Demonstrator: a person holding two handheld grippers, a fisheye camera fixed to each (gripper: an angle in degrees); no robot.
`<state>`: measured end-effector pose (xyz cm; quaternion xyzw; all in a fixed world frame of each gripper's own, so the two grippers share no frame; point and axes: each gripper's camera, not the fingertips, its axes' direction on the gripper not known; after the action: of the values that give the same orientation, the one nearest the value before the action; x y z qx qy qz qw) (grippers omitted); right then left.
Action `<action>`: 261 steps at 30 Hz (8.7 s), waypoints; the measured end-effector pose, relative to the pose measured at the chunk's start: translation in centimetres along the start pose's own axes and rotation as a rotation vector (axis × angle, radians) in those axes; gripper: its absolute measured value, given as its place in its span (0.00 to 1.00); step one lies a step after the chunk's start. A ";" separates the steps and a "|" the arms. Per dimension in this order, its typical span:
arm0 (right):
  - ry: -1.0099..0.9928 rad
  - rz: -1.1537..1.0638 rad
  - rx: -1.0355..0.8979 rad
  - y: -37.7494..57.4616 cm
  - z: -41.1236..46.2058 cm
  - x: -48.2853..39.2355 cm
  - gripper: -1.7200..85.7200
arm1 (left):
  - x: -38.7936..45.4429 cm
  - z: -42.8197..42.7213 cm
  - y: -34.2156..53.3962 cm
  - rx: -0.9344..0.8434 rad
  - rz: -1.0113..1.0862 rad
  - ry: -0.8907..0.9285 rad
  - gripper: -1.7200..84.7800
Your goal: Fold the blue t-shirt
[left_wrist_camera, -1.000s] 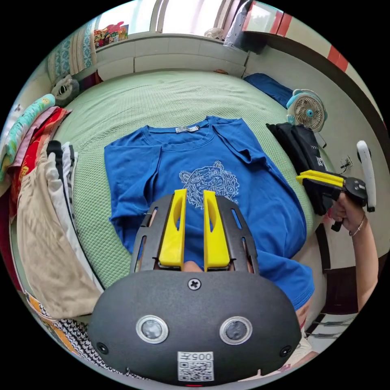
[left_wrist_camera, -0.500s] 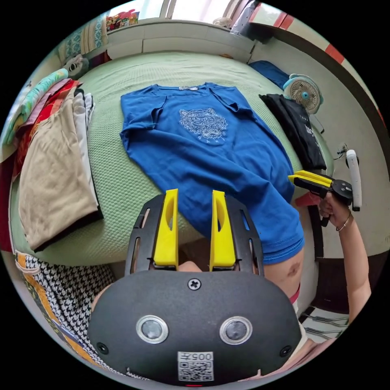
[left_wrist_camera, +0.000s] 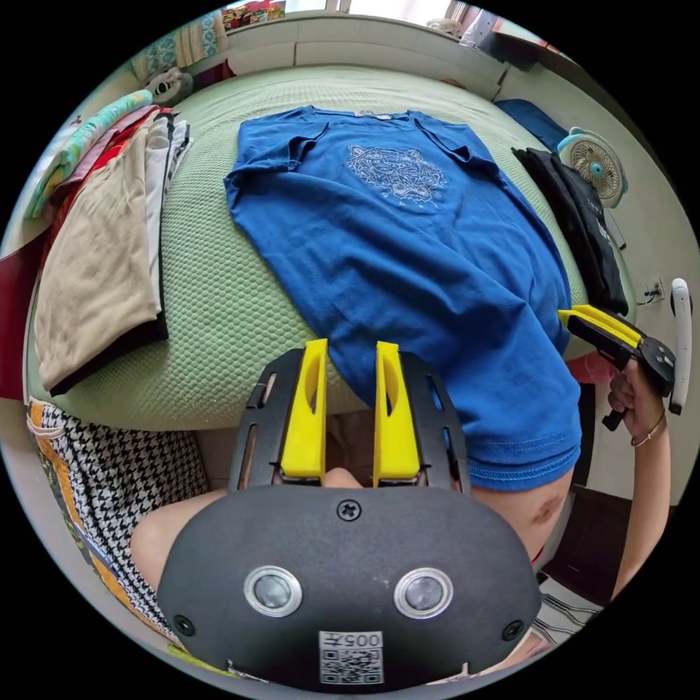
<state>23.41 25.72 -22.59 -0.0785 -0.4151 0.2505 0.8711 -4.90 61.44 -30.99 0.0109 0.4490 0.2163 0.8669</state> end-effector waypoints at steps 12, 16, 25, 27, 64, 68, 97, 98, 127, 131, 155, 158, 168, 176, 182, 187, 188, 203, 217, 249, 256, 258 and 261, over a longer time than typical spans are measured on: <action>0.108 -0.045 0.147 2.1 -5.1 -1.3 0.00 | -4.2 -12.2 1.1 0.168 0.002 -0.127 0.05; 0.106 0.018 0.245 -0.9 -9.8 0.7 0.00 | -7.5 -18.0 -2.3 0.232 -0.015 -0.174 0.05; -0.035 0.148 0.209 -3.0 -10.3 2.8 0.09 | -12.8 -16.8 -5.6 0.140 -0.035 -0.058 0.14; -0.066 0.118 0.206 -1.0 -9.6 3.4 0.11 | -13.4 -16.0 -4.2 0.121 -0.003 -0.027 0.15; -0.143 0.156 0.276 25.4 -23.5 2.2 0.04 | -17.0 -36.4 17.3 0.262 0.087 0.145 0.06; -0.172 0.210 0.272 28.6 -24.7 1.7 0.03 | -17.9 -37.5 19.8 0.251 0.087 0.159 0.06; -0.177 0.298 0.266 24.6 -25.5 1.0 0.03 | -23.4 -38.9 15.3 0.280 -0.025 0.062 0.02; -0.175 0.287 0.269 23.0 -25.3 1.0 0.03 | -23.6 -38.8 14.5 0.284 -0.023 0.058 0.02; -0.138 0.274 0.220 16.1 -20.2 -1.1 0.00 | -18.7 -17.5 4.4 -0.006 0.028 0.043 0.09; -0.128 0.265 0.226 15.9 -20.2 -1.3 0.00 | -18.4 -17.4 4.8 -0.007 0.011 0.030 0.06; -0.141 0.275 0.230 -8.7 -16.8 4.4 0.07 | -19.4 -26.8 -14.3 0.338 -0.093 -0.272 0.06; -0.149 0.301 0.193 -9.4 -14.7 4.8 0.10 | -19.3 -25.5 -15.0 0.347 -0.111 -0.229 0.08; -0.199 0.155 0.052 2.6 -8.6 4.8 0.14 | -14.7 -13.1 -5.4 0.056 0.065 -0.053 0.13; -0.203 0.178 0.027 2.6 -5.5 5.0 0.05 | -11.8 -6.3 -4.9 -0.027 -0.026 -0.001 0.06; -0.235 0.143 0.053 4.6 -8.2 5.2 0.01 | -9.4 -8.3 -3.5 0.035 -0.009 -0.047 0.04; -0.271 0.170 -0.005 8.0 -6.1 4.9 0.03 | -7.9 -5.4 -1.6 -0.008 -0.072 -0.137 0.06; -0.255 0.183 -0.013 8.9 -5.8 5.0 0.05 | -7.6 -5.3 -1.3 -0.006 -0.075 -0.140 0.06; -0.234 0.250 0.091 18.7 -9.6 8.7 0.08 | 28.5 -4.0 -2.6 0.034 0.624 0.054 0.12; -0.227 0.241 0.078 18.5 -12.7 14.4 0.08 | 43.7 8.1 -7.3 -0.236 0.646 -0.081 0.18; -0.685 0.460 -0.107 -16.7 -5.6 22.8 0.13 | 22.5 1.0 -9.9 -0.072 0.584 0.297 0.07; -0.638 0.502 -0.058 -19.2 -4.4 20.7 0.03 | 17.5 -0.8 -9.9 -0.031 0.583 0.354 0.07; -0.591 0.479 -0.034 -19.6 -5.1 19.2 0.02 | 16.0 -1.5 -9.7 -0.016 0.596 0.347 0.07; -0.485 0.435 0.019 -20.3 -7.7 15.8 0.00 | 12.3 -3.6 -9.3 0.022 0.593 0.344 0.07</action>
<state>45.22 16.72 -9.75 -0.0953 -0.5817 0.4460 0.6736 1.85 57.11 -44.67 0.1138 0.5681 0.4527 0.6778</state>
